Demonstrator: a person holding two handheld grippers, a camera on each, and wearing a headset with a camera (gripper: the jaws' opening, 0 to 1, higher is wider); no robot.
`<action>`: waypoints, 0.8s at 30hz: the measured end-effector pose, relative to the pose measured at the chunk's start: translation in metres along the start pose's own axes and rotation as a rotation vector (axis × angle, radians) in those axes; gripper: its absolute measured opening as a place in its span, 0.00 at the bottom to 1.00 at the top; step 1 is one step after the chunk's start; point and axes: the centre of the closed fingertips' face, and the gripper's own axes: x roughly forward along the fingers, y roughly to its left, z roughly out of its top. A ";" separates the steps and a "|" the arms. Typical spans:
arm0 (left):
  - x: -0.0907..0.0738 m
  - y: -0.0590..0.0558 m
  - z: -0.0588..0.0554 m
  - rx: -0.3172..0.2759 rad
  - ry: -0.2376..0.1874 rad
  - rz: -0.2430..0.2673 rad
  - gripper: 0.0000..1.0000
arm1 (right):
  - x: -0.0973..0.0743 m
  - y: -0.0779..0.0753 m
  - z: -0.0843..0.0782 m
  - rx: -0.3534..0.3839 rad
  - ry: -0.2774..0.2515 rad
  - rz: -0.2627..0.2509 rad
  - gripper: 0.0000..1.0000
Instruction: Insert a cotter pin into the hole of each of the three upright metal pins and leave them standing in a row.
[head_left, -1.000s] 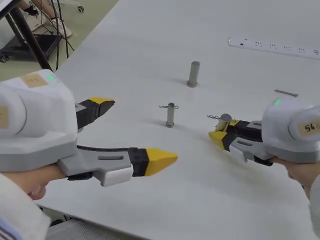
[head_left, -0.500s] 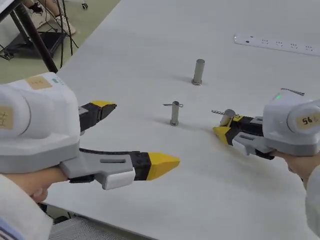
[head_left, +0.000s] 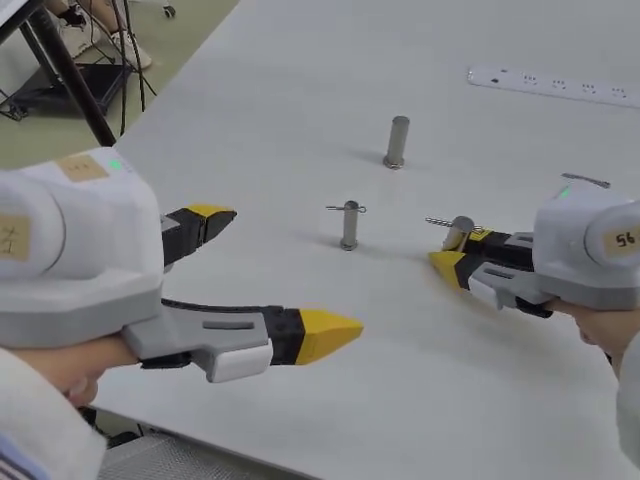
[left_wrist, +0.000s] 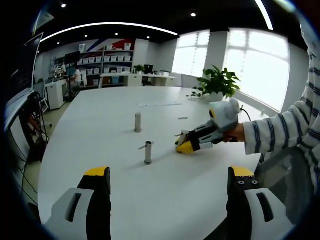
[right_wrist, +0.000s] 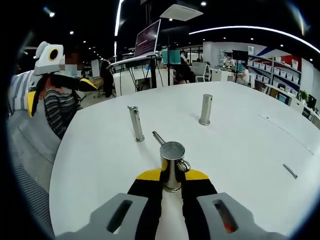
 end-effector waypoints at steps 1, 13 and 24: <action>0.000 0.000 0.000 0.000 0.001 0.000 0.96 | 0.000 0.000 0.000 0.001 -0.001 0.001 0.09; 0.000 -0.002 0.000 0.001 0.003 -0.005 0.96 | -0.001 0.002 -0.001 0.023 -0.014 -0.009 0.09; 0.001 -0.005 0.005 0.009 -0.001 -0.013 0.96 | -0.012 0.008 0.010 0.027 -0.024 -0.016 0.23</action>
